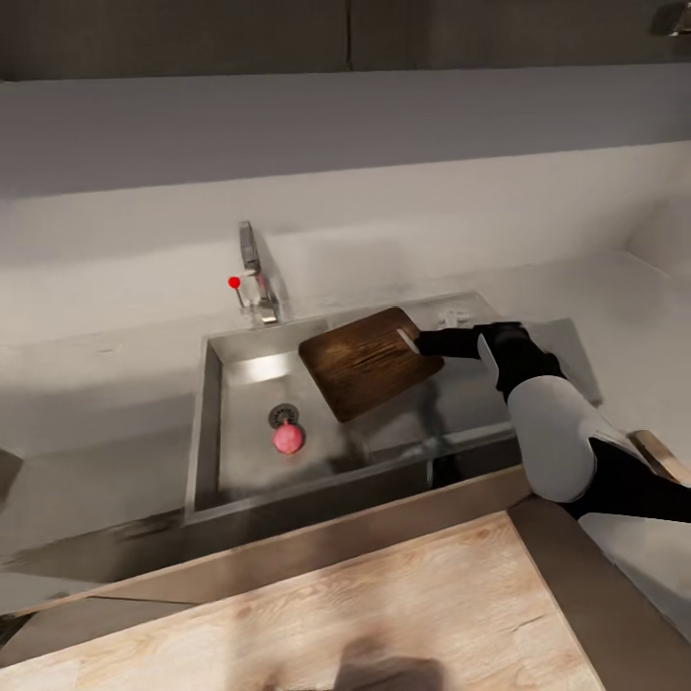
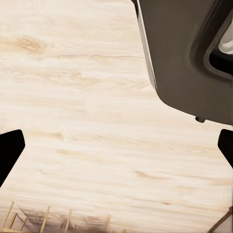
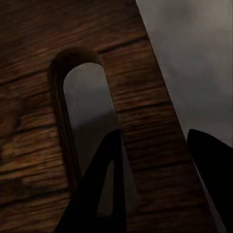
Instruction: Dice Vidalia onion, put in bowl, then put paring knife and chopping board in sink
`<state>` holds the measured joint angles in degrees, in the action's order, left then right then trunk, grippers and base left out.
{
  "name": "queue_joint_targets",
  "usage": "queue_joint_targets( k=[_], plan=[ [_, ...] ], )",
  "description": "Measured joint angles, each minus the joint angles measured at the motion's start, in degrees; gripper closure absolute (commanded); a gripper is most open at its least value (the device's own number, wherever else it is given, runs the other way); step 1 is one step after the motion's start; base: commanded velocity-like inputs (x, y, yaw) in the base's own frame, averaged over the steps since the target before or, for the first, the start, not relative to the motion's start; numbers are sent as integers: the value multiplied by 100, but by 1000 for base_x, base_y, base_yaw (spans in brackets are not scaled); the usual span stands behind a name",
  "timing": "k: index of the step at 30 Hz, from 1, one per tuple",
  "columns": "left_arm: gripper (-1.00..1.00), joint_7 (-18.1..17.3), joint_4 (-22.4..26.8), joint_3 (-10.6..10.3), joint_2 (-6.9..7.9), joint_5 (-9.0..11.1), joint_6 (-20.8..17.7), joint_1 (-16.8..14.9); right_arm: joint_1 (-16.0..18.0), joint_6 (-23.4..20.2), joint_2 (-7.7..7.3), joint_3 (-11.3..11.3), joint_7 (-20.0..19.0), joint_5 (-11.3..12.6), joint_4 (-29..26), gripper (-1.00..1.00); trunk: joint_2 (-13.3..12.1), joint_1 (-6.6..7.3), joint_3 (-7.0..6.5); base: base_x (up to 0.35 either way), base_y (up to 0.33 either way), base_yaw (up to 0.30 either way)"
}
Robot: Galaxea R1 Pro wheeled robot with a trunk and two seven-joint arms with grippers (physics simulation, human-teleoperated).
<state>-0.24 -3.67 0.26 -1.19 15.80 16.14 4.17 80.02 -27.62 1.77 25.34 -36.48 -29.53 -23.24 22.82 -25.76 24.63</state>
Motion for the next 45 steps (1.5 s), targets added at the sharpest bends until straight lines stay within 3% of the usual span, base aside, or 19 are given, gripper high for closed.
queue_joint_targets(
  k=[12, 31, 45],
  plan=[
    [-100, 0, 4, 0, 5, 0, 1, 0, 0, -1, -25, 15, 60, -7, 7, 100, 0, 0, 38, -74, 278, 152],
    [-100, 0, 1, 0, 2, -4, 3, -1, 0, -11, -3, 15, 58, 21, 23, 100, 1, 0, -39, -77, 278, -114],
    [-100, 0, 8, 0, 5, -5, 4, 0, 0, -3, 12, 6, 117, 12, 69, 100, 0, 1, 2, -51, 278, 169]
  ],
)
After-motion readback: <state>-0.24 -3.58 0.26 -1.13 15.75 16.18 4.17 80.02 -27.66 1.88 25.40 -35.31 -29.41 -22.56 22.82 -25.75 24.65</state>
